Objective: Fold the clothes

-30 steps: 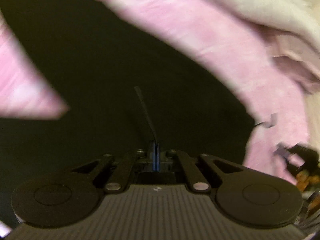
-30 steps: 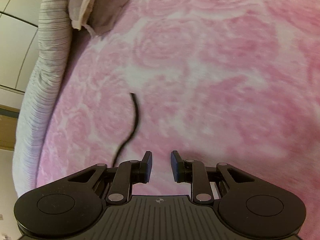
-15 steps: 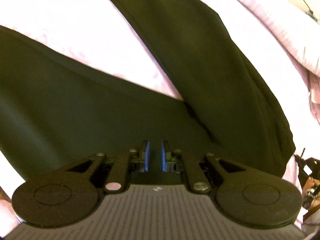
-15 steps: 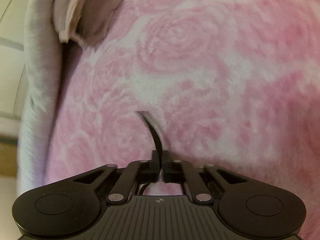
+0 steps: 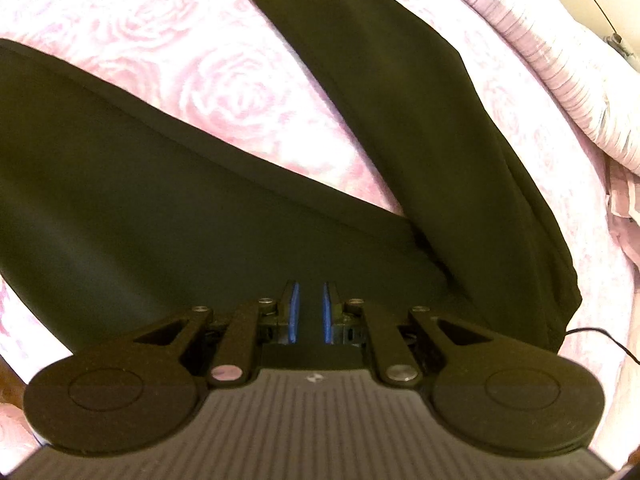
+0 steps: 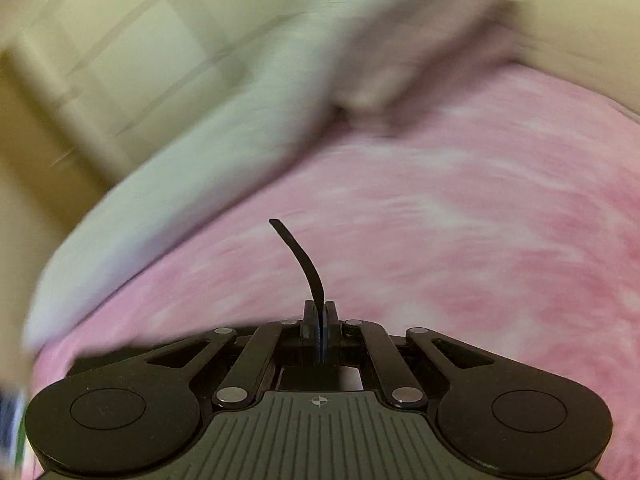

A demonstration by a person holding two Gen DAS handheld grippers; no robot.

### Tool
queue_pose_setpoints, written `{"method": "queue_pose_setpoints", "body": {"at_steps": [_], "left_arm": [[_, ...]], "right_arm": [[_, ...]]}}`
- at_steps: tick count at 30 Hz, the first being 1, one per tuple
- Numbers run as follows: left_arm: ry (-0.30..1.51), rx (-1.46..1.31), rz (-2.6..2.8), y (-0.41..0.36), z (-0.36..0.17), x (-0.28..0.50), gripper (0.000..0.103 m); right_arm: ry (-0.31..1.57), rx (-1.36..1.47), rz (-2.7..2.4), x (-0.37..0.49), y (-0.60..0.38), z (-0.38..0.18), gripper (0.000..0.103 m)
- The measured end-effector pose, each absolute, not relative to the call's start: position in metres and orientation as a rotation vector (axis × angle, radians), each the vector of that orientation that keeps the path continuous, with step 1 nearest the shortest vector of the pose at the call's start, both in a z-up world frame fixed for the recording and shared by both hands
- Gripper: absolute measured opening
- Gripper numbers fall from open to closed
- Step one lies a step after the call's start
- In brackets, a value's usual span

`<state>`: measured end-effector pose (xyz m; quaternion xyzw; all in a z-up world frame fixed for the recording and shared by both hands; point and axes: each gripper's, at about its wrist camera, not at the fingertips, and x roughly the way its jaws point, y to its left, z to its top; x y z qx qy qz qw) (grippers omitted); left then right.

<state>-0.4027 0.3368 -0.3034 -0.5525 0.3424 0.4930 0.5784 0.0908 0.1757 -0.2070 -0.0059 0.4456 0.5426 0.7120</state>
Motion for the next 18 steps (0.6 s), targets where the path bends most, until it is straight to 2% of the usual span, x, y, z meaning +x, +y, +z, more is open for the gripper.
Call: {"method": "queue_pose_setpoints", "body": {"at_steps": [4, 10, 12, 13, 14, 16, 18], "left_arm": [[0.78, -1.302, 1.117, 0.344, -0.3, -0.426, 0.007], [0.781, -1.303, 1.084, 0.361, -0.296, -0.478, 0.007], [0.788, -1.309, 1.074, 0.366, -0.298, -0.492, 0.007], [0.79, -1.309, 1.067, 0.369, -0.299, -0.497, 0.007], [0.794, -1.307, 1.057, 0.372, -0.301, -0.5, 0.007], [0.8, -1.3, 1.034, 0.378, -0.303, -0.503, 0.007], [0.805, -1.292, 1.01, 0.383, -0.305, -0.499, 0.007]], "right_arm": [[0.994, -0.143, 1.502, -0.006, 0.203, -0.189, 0.0], [1.151, -0.448, 1.53, -0.111, 0.258, -0.238, 0.0], [1.179, -0.539, 1.493, -0.133, 0.268, -0.254, 0.008], [1.165, -0.57, 1.476, -0.143, 0.271, -0.259, 0.018], [1.152, -0.587, 1.464, -0.152, 0.272, -0.262, 0.033], [1.134, -0.562, 1.459, -0.161, 0.269, -0.26, 0.042], [1.112, -0.496, 1.441, -0.16, 0.261, -0.254, 0.045]]}}
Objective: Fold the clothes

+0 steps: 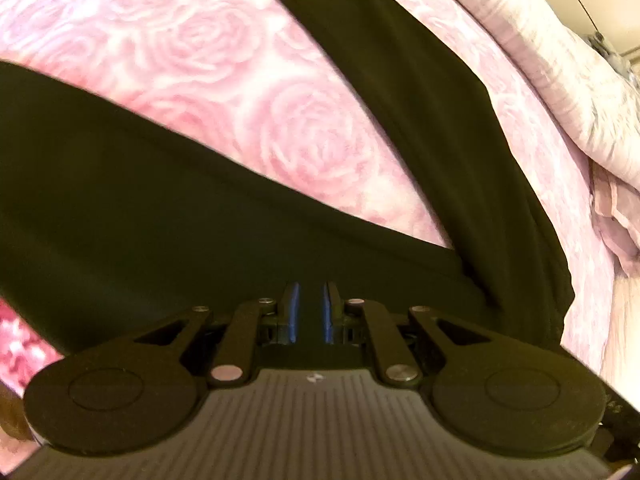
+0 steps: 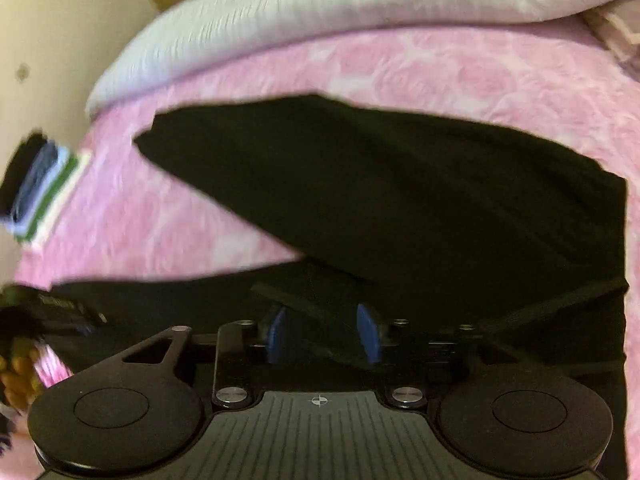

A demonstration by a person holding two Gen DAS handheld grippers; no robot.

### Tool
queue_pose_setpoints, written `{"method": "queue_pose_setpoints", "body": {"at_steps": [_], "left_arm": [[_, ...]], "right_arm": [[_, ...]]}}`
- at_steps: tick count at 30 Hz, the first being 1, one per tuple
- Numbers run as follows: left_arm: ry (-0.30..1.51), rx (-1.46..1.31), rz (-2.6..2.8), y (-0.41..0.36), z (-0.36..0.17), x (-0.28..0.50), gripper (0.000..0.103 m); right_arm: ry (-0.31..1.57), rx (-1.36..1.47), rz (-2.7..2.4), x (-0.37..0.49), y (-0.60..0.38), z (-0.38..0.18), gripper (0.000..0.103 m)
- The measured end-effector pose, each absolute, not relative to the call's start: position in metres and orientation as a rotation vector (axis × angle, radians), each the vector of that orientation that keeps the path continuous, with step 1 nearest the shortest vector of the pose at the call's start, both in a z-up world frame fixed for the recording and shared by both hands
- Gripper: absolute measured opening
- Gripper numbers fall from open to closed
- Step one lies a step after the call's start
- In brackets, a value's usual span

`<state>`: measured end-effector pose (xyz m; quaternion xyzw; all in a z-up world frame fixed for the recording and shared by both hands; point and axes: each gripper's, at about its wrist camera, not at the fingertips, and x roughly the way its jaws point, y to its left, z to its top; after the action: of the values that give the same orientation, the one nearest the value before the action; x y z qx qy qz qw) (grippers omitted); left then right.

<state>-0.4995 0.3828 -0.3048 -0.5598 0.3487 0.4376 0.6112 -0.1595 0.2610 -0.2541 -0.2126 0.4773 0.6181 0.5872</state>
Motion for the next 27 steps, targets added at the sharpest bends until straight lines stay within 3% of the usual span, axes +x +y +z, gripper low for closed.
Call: {"method": "queue_pose_setpoints", "body": {"at_steps": [8, 15, 24, 27], "left_arm": [[0.792, -1.281, 0.928, 0.392, -0.31, -0.462, 0.007], [0.826, -1.219, 0.946, 0.394, -0.307, -0.45, 0.007], [0.814, -1.213, 0.963, 0.399, -0.312, -0.423, 0.007], [0.792, -1.205, 0.943, 0.405, -0.313, -0.399, 0.007]], "right_arm": [[1.014, -0.422, 1.484, -0.152, 0.23, -0.231, 0.063], [0.909, -0.472, 1.635, -0.174, 0.235, -0.23, 0.064], [1.1, -0.269, 1.032, 0.011, 0.222, -0.281, 0.064], [1.165, -0.168, 1.065, 0.07, 0.226, -0.291, 0.064]]}}
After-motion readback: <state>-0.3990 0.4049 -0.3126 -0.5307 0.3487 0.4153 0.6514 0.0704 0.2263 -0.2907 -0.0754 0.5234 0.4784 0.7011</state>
